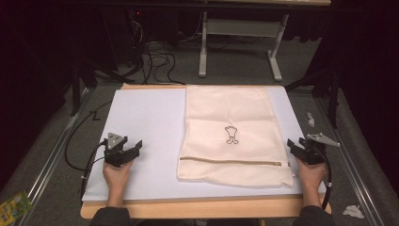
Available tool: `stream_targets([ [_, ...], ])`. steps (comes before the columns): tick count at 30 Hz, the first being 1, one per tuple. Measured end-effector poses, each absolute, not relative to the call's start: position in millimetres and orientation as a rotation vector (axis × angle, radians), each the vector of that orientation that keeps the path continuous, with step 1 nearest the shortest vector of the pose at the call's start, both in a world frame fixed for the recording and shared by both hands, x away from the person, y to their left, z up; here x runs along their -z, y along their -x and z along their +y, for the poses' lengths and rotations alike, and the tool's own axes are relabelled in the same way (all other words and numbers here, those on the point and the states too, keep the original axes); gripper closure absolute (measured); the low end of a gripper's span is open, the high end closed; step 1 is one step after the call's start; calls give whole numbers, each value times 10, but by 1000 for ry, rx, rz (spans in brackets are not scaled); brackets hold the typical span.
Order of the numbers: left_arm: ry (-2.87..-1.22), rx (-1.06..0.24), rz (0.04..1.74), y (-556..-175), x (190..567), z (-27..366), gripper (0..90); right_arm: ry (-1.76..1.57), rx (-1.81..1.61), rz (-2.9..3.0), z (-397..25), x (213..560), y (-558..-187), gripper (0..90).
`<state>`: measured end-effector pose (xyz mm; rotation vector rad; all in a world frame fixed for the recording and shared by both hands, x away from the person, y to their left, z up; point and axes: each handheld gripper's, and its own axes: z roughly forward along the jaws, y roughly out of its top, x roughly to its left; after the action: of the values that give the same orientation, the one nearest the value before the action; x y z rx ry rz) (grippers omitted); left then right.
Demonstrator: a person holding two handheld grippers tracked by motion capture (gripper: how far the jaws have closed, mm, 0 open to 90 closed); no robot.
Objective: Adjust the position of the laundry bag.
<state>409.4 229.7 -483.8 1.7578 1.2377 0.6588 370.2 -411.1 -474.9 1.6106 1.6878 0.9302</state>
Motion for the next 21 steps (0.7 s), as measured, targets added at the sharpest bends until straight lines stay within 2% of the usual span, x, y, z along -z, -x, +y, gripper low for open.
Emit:
stream_targets([
  [12,-1792,-660,1217,-4102,4837,2268,361,-1615,-943,1678,-4116,4746,-3695,474],
  [21,-1812,-602,1239,-4155,4836,2286,347,-1619,-948,1691,-4126,4747,-3707,472],
])
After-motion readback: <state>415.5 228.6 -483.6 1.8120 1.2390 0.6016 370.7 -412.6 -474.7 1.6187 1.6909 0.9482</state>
